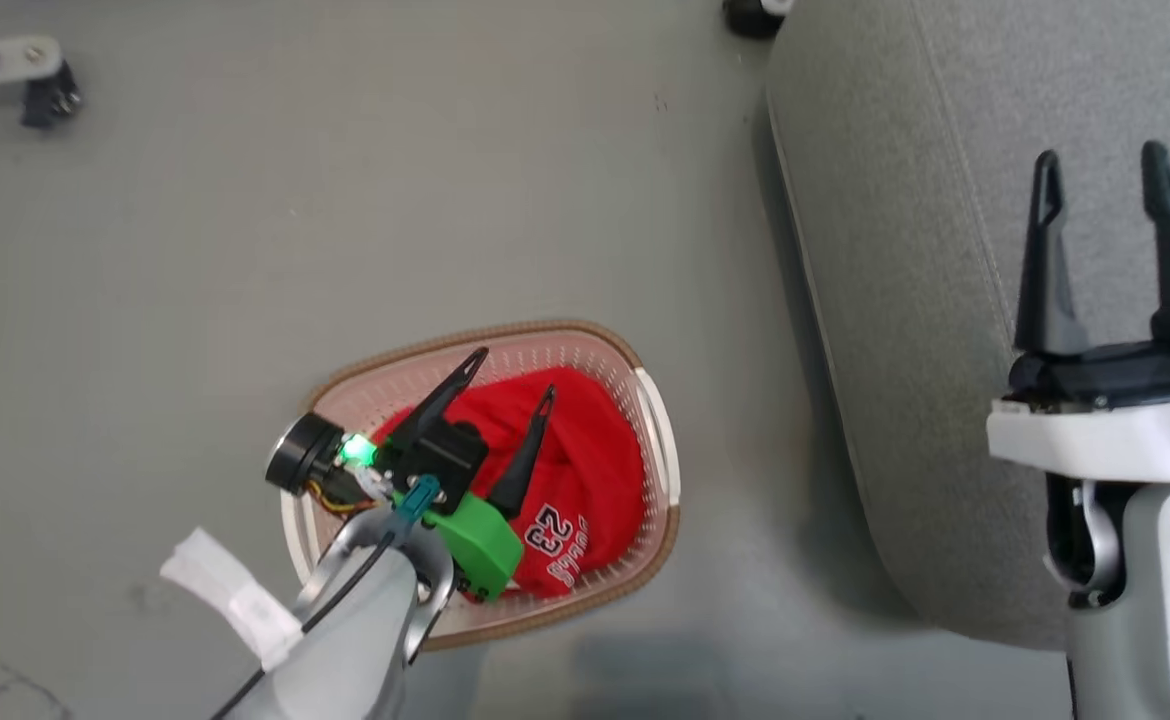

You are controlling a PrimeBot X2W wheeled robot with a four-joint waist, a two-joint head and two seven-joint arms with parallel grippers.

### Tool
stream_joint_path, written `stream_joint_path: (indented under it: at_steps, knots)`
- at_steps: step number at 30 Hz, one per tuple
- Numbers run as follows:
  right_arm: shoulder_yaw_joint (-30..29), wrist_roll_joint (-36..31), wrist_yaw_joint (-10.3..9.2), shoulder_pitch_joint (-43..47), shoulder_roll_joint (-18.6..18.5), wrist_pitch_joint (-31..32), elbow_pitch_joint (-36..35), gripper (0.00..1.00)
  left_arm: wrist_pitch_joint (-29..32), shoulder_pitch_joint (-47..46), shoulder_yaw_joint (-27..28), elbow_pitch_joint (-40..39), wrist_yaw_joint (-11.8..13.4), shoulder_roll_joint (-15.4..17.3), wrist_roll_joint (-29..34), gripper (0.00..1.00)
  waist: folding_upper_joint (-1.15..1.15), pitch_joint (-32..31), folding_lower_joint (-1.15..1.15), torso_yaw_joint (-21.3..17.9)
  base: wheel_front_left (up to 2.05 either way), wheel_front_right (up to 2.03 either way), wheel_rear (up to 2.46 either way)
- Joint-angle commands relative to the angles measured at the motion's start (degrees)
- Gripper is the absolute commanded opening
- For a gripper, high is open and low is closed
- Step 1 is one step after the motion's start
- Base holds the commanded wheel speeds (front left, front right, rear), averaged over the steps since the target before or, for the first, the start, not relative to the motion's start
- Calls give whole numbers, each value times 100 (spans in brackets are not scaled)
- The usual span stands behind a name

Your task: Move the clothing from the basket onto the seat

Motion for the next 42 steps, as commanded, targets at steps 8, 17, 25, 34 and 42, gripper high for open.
stream_joint_path:
  at_steps: [8, 17, 25, 34, 42]
  knots:
    - [-46, 98, 0, -522, -8, -19, -239, 100, -4, -1322, -1132, 1416, -32, 324, -15, 100, 0, 1690, -1, -730, 0, 0, 0]
    - [-323, 628, 0, -867, -5, -19, -425, 100, -4, -2296, -2361, 2650, -33, 332, -281, 100, 0, 2411, -1, -909, 0, 0, 0]
    - [-311, 671, 0, -974, -6, -19, -617, 100, 100, -2925, -3321, 3589, -34, 196, -486, 100, 0, 2858, -1, -930, 0, 0, 0]
    - [-243, 747, 0, -1019, -6, -18, -661, 100, 377, -3384, -3728, 4049, -19, 263, -356, 100, 0, 3092, -1, -981, 0, 0, 0]
    - [-308, 1063, 0, -1061, -7, -19, -583, 100, 886, -3427, -3822, 4170, 197, 374, -353, 100, 0, 3192, -1, -1048, 0, 0, 0]
